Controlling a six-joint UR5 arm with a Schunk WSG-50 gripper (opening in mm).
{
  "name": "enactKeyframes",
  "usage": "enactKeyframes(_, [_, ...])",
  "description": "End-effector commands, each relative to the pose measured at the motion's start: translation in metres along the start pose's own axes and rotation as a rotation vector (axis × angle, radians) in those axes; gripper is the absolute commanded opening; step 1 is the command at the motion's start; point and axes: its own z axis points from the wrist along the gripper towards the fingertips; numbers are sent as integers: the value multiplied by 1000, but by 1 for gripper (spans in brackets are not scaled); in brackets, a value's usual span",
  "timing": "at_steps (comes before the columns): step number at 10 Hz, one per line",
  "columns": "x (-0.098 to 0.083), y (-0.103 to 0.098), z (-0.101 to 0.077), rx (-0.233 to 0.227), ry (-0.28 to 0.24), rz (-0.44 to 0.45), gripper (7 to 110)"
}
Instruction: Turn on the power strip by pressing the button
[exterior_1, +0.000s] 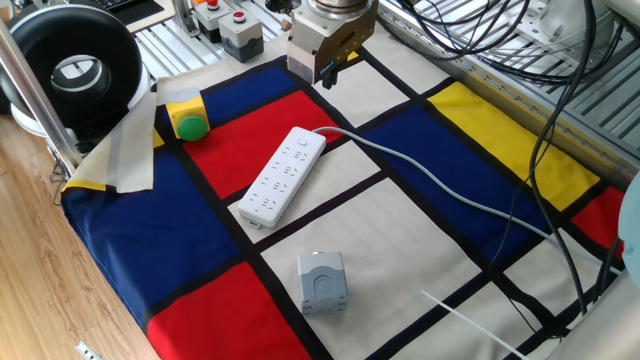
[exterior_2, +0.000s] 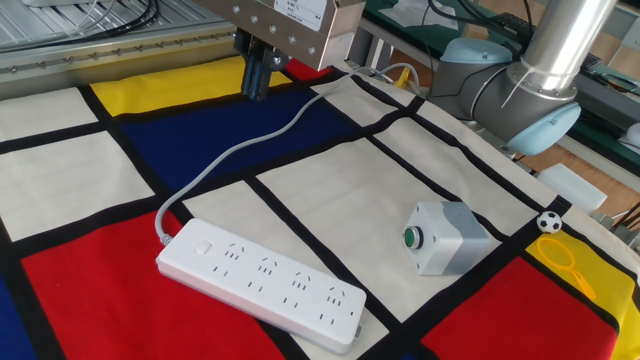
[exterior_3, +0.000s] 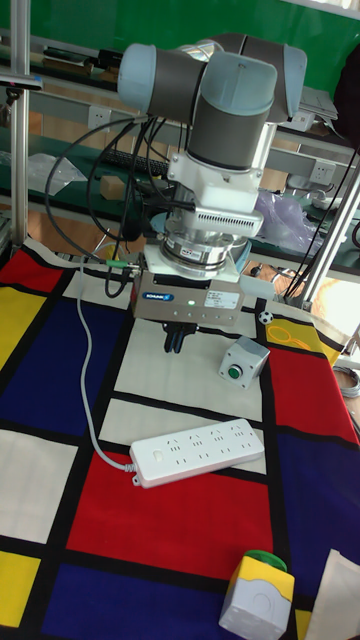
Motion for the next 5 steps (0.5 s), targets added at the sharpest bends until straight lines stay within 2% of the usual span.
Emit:
enactKeyframes(1, [-1, 1, -1, 0, -4, -6, 7])
enactKeyframes(2, [-1, -2, -2, 11, -4, -6, 7])
enactKeyframes(4, [-6, 8, 0, -26, -25, -10, 7])
enactKeyframes(5, [-6, 9, 0, -27, -23, -16, 7])
